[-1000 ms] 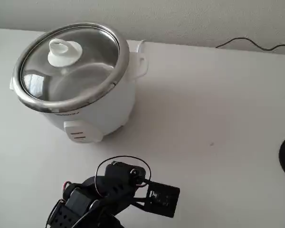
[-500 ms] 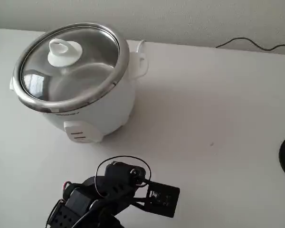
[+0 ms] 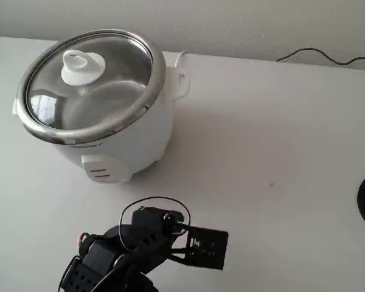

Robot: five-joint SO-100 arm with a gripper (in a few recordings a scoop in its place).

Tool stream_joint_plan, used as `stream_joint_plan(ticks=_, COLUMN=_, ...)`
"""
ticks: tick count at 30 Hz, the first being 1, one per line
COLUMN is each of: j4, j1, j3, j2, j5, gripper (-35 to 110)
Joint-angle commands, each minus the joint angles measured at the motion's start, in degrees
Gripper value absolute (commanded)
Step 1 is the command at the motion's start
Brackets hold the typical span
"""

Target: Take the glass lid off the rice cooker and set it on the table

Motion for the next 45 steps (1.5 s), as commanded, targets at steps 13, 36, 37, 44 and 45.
stream_joint_plan(ticks=13, j4=-1.23, j1=-16.17, j3=-2.9, j2=0.7, j5=-11.87, gripper=4)
stream_joint_plan(ticks=36, j4=17.75, j1=-22.68, j3=-59.68, j2=-39.46, j5=-7.73, gripper=11)
stream_joint_plan(ticks=37, j4=23.03, j1=-22.24, j3=-66.97, j2=-42.71, j5=-7.91, gripper=11)
stream_joint_plan(ticks=44, j4=40.96, j1=-13.97, j3=-97.82, j2=-52.91, j5=-10.11, gripper=11)
stream_joint_plan(ticks=45, j4=40.87, j1=-14.06, j3=-100.02, j2=-53.7, j5=-10.2, gripper=11)
